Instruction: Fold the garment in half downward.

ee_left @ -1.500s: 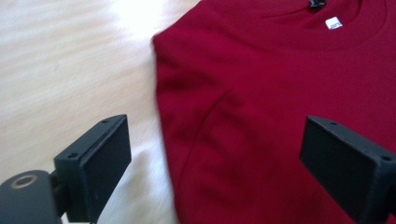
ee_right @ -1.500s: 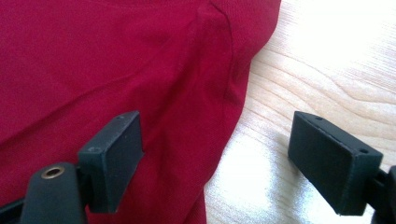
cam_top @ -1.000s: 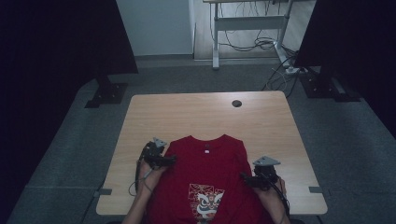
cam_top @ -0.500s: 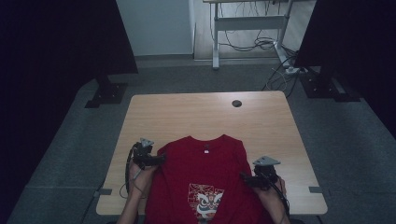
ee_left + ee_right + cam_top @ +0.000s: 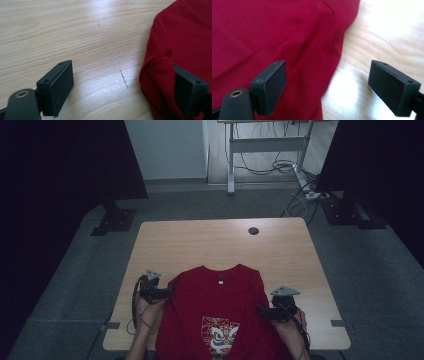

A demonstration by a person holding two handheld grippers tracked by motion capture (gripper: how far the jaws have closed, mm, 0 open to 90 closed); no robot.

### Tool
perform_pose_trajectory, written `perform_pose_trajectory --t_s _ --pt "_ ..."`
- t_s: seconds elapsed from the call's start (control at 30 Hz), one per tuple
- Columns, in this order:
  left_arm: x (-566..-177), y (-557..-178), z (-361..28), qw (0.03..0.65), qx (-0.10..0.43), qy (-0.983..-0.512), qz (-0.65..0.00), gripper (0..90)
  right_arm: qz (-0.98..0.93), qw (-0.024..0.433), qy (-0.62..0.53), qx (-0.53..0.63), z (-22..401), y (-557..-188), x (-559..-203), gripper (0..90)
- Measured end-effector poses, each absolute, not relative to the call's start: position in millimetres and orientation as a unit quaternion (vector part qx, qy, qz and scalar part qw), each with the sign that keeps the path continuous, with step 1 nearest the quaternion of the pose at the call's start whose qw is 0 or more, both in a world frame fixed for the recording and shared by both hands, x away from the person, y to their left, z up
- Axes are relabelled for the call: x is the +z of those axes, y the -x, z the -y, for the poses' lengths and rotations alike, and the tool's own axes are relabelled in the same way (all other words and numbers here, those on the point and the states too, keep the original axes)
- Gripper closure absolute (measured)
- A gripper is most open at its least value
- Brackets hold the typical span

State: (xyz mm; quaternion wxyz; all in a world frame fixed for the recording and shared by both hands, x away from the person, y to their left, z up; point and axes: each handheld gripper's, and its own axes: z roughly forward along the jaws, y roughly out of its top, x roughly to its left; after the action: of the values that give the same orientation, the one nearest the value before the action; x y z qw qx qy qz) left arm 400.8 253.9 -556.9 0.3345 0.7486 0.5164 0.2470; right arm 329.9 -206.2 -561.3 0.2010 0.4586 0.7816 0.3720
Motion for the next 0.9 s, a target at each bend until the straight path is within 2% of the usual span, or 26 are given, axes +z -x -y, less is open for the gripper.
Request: perform_pose_trajectory --t_s 0.07,0.1,0.23,0.27,0.4,0.43,0.5,0.53,0.57,0.6,0.67,0.7,0.73,0.77,0.9 --pt "-557 -401 -254 0.335 0.247 -0.749 -0.516 14.3 -0.779 0.205 -0.451 0.385 198 -334 -554 14.6" --pt "-557 -401 -254 0.334 0.247 -0.748 -0.517 14.3 -0.782 0.202 -0.443 0.389 182 -342 -549 9.0" --pt "-557 -401 -254 0.334 0.248 -0.748 -0.517 14.3 -0.788 0.200 -0.440 0.382 176 -346 -549 8.0" --pt "-557 -401 -254 0.334 0.247 -0.748 -0.517 14.3 -0.800 0.200 -0.432 0.366 163 -353 -553 6.4" --pt "-557 -400 -254 0.334 0.247 -0.748 -0.517 14.3 -0.809 0.204 -0.424 0.352 150 -357 -557 6.4" --pt "-557 -400 -254 0.334 0.247 -0.748 -0.517 14.3 -0.815 0.220 -0.418 0.336 145 -357 -560 6.4" --pt "-557 -400 -254 0.335 0.247 -0.748 -0.517 14.3 -0.815 0.220 -0.418 0.336 145 -357 -560 9.0" --pt "-557 -400 -254 0.334 0.247 -0.748 -0.517 14.3 -0.804 0.244 -0.436 0.323 163 -356 -559 9.8" --pt "-557 -400 -254 0.334 0.247 -0.748 -0.517 14.2 -0.804 0.244 -0.436 0.323 163 -356 -559 9.8" --pt "-557 -400 -254 0.334 0.247 -0.748 -0.517 14.2 -0.788 0.238 -0.460 0.333 185 -354 -560 9.8" --pt "-557 -400 -254 0.334 0.246 -0.749 -0.517 13.9 -0.788 0.238 -0.460 0.333 185 -354 -560 11.4" --pt "-557 -400 -254 0.334 0.246 -0.749 -0.517 13.9 -0.768 0.249 -0.491 0.327 219 -349 -560 11.4" --pt "-557 -400 -254 0.334 0.246 -0.750 -0.516 13.9 -0.768 0.249 -0.491 0.327 219 -349 -560 12.3" --pt "-557 -401 -254 0.334 0.246 -0.750 -0.515 13.2 -0.754 0.247 -0.511 0.329 242 -345 -560 12.6" --pt "-557 -401 -253 0.335 0.245 -0.750 -0.516 12.7 -0.755 0.252 -0.509 0.327 243 -344 -558 13.6"
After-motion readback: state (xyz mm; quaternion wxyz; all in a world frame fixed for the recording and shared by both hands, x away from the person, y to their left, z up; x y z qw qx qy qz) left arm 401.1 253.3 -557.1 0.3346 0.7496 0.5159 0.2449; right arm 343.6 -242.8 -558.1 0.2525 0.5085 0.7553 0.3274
